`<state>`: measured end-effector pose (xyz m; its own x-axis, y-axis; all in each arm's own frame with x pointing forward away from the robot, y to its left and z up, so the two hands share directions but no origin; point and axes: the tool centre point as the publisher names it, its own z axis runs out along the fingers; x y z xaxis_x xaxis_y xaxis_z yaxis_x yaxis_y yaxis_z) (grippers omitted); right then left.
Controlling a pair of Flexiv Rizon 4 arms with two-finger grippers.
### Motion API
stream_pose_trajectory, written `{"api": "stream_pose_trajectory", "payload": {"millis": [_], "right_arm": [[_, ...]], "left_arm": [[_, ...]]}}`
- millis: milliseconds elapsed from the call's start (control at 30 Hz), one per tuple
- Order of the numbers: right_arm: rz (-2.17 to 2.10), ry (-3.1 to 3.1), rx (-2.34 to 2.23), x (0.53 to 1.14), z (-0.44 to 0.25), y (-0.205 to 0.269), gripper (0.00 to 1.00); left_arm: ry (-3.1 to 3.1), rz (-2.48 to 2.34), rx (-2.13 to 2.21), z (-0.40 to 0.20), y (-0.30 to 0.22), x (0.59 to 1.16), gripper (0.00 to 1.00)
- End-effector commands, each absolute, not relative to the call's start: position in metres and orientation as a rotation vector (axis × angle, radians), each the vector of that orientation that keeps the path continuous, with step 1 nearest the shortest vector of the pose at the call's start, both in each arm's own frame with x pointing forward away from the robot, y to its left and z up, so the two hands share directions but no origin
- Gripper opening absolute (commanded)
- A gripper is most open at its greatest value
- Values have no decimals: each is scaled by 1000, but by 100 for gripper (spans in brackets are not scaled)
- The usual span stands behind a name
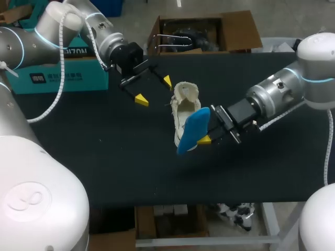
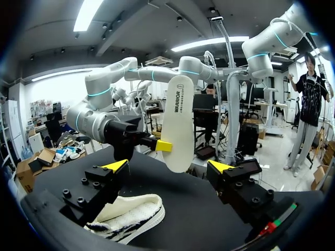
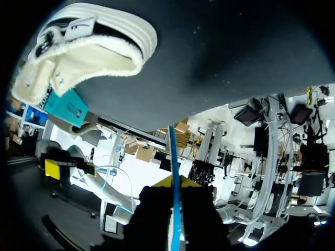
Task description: Open the shoe tongue, take the insole out of the shoe, put the insole back into the shoe, and pack the shoe into the shoebox
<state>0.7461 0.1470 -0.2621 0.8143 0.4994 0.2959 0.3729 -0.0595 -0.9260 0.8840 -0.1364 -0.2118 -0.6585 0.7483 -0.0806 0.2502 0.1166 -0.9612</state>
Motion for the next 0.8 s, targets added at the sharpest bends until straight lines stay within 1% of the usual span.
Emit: {"api": "stream_pose_trajectory", "payload": {"millis": [33,800], "right_arm": [[140,-705,-1648,750,-266,147,0],[144,-707,-1642,749,-266,147,0]], "left_arm": [[-1889,1558,-955,-217,-135,896,100],[-1889,1558,-955,-217,-135,896,100]]}}
